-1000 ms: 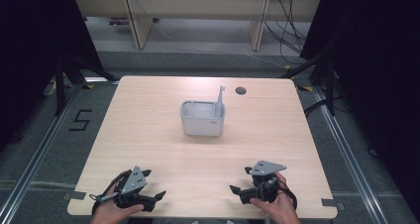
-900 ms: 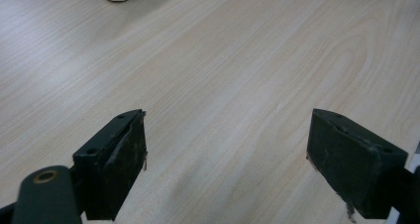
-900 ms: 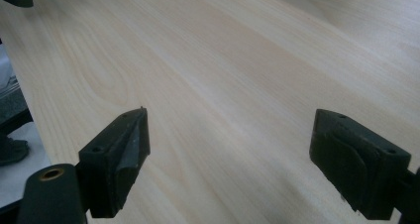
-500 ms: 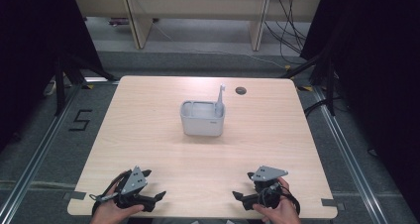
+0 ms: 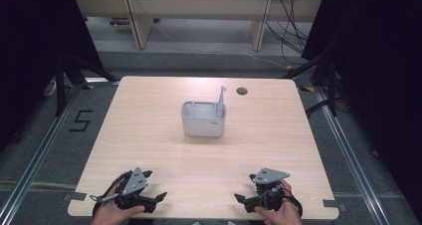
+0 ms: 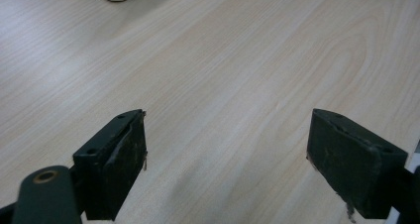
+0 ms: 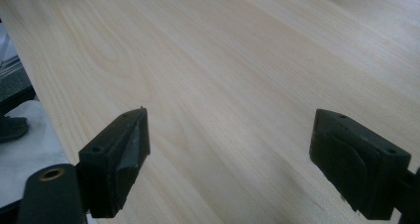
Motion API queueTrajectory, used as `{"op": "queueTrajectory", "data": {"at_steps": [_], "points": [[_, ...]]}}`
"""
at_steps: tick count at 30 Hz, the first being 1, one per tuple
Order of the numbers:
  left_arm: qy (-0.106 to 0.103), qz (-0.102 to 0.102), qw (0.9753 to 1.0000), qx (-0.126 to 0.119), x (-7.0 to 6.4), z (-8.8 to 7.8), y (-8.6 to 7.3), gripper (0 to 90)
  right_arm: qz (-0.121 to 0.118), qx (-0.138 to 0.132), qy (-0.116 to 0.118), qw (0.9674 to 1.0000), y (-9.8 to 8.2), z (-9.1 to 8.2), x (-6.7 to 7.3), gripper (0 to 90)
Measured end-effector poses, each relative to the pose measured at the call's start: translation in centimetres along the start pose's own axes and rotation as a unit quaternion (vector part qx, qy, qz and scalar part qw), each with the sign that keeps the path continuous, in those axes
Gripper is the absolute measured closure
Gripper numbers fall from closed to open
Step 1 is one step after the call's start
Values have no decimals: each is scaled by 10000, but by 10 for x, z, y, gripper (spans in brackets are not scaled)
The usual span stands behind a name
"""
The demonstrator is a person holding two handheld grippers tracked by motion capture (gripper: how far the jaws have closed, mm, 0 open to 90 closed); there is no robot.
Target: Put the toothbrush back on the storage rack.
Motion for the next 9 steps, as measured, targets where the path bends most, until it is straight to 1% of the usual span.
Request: {"op": "queueTrajectory", "data": {"at_steps": [6,8,9], "points": [[3,-21,10000,-23,0,0,0,152,9,3,7,10000,0,0,0,166],[1,1,10000,1,0,0,0,151,5,-1,7,10000,0,0,0,166],[15,-46,10000,-80,0,1,1,151,9,2,12,10000,0,0,0,166]]}}
Point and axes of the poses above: each handheld gripper's, and its own axes: z roughly forward along the jaws, y roughly out of its top, x roughly to its left, the point moved 10 cm from there along z, roughly forward along the jaws, and after that the axes turned 10 degrees about -y, right-handed, at the moved point
